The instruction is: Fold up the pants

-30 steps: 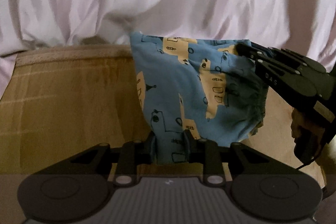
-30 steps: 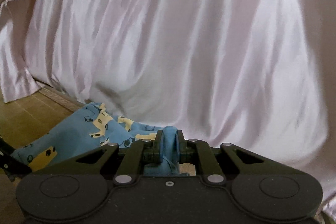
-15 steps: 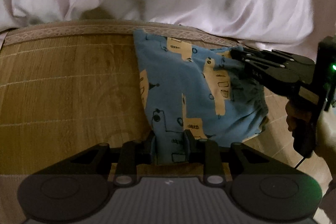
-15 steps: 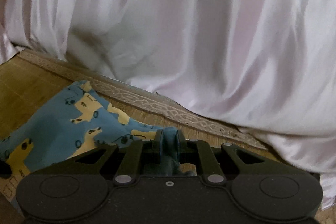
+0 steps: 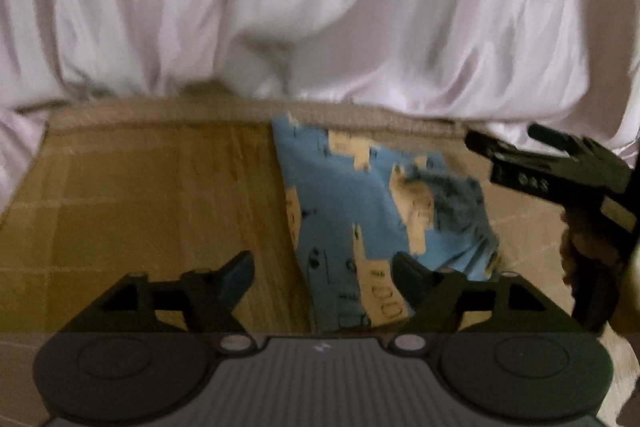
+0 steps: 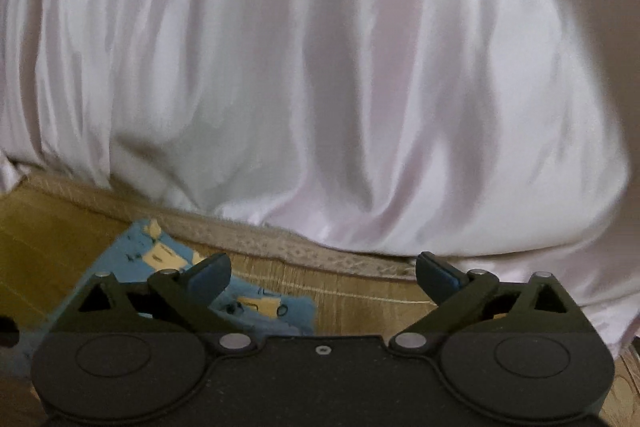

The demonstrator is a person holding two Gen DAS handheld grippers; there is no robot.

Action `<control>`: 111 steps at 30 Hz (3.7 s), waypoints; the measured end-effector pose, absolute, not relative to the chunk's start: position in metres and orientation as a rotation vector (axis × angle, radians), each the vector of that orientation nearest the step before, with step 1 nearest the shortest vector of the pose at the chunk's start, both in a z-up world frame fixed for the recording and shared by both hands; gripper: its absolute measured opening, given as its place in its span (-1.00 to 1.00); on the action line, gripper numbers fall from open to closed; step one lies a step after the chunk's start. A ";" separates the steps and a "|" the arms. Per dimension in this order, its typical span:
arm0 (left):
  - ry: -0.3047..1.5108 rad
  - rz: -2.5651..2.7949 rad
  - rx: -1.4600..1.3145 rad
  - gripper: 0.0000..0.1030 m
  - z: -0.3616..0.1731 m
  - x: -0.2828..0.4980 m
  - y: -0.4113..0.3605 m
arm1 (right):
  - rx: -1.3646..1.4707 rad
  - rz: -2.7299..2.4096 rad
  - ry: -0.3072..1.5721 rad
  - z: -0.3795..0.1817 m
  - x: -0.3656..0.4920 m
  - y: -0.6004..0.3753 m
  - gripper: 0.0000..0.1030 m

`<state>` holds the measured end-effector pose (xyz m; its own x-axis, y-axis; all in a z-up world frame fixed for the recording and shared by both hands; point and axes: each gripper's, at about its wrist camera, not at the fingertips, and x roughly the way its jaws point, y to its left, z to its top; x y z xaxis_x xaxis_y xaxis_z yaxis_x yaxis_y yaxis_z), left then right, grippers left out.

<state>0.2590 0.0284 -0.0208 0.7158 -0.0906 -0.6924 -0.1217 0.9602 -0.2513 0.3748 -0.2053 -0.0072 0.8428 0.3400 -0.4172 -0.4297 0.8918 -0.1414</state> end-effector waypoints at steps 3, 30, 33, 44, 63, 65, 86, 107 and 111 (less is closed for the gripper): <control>0.707 0.058 -0.264 0.85 -0.001 0.247 0.027 | -0.199 0.397 0.368 0.009 0.355 -0.215 0.98; 0.501 0.113 -0.134 0.99 0.047 0.104 -0.006 | -0.008 0.251 0.279 0.067 0.141 -0.265 0.99; 0.519 0.104 -0.127 0.99 0.043 0.092 -0.012 | -0.013 0.255 0.281 0.064 0.122 -0.264 0.99; 0.522 0.142 -0.099 0.99 0.033 0.067 -0.029 | 0.035 0.233 0.327 0.042 0.077 -0.282 0.99; 0.602 0.176 0.001 0.99 0.004 0.076 -0.054 | 0.049 0.290 0.442 0.009 0.091 -0.296 0.99; 0.608 0.182 0.003 0.99 0.001 0.077 -0.053 | 0.041 0.296 0.460 0.007 0.093 -0.294 0.99; 0.631 0.193 -0.004 0.99 -0.003 0.073 -0.048 | 0.041 0.297 0.510 0.002 0.098 -0.294 0.99; 0.634 0.194 -0.004 0.99 -0.003 0.072 -0.048 | 0.031 0.308 0.516 0.002 0.099 -0.296 0.99; 0.634 0.194 -0.001 0.99 -0.003 0.072 -0.048 | 0.031 0.308 0.516 0.002 0.098 -0.296 0.99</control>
<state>0.0722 -0.0480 -0.0030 0.7879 0.1797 -0.5890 -0.1804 0.9819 0.0583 0.0984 -0.2962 0.0022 0.8245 0.2978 -0.4811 -0.2821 0.9534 0.1068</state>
